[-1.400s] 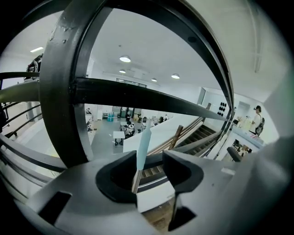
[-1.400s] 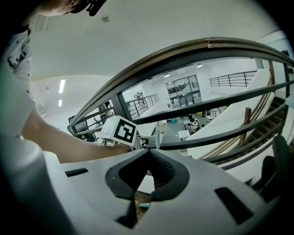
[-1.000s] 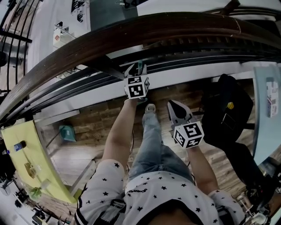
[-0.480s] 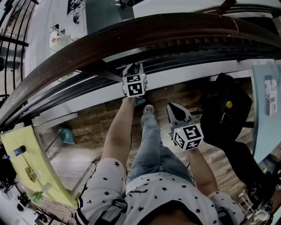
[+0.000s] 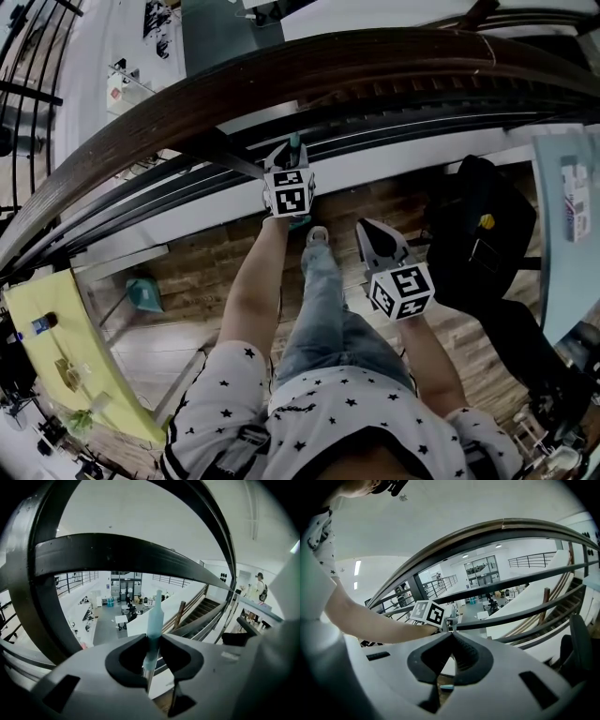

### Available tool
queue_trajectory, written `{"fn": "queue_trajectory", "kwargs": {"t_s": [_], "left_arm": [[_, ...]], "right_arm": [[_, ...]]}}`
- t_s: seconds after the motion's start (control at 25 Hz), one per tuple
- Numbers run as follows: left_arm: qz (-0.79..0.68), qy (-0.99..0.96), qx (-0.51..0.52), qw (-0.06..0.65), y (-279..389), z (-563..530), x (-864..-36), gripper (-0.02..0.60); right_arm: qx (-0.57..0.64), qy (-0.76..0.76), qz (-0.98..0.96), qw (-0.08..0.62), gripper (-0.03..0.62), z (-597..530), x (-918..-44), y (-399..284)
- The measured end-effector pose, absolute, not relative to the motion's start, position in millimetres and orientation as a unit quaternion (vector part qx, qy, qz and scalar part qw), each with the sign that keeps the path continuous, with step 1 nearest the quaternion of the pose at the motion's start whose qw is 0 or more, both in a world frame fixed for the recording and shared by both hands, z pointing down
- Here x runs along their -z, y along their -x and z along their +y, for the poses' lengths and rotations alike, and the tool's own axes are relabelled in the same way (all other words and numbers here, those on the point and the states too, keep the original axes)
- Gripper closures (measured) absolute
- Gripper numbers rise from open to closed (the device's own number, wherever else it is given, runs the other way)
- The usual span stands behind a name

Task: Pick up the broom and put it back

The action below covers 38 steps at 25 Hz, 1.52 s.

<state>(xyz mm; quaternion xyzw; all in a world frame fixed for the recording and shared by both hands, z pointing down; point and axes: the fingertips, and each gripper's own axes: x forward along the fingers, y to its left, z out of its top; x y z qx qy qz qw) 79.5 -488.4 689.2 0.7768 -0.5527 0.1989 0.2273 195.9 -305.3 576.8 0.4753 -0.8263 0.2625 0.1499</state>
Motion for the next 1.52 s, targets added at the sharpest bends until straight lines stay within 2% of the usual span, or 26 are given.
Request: {"fn": "queue_trajectory", "kwargs": {"t_s": [0.72, 1.52], "left_arm": [[-0.553, -0.774, -0.23, 0.207, -78, -412, -666, 0.483], [-0.611, -0.737, -0.206, 0.202, -52, -319, -619, 0.485]], "right_arm": [[-0.239, -0.475, -0.837, 0.13, 0.6, -279, -533, -199], [-0.206, -0.457, -0.858, 0.11, 0.6, -225, -488, -205]]}}
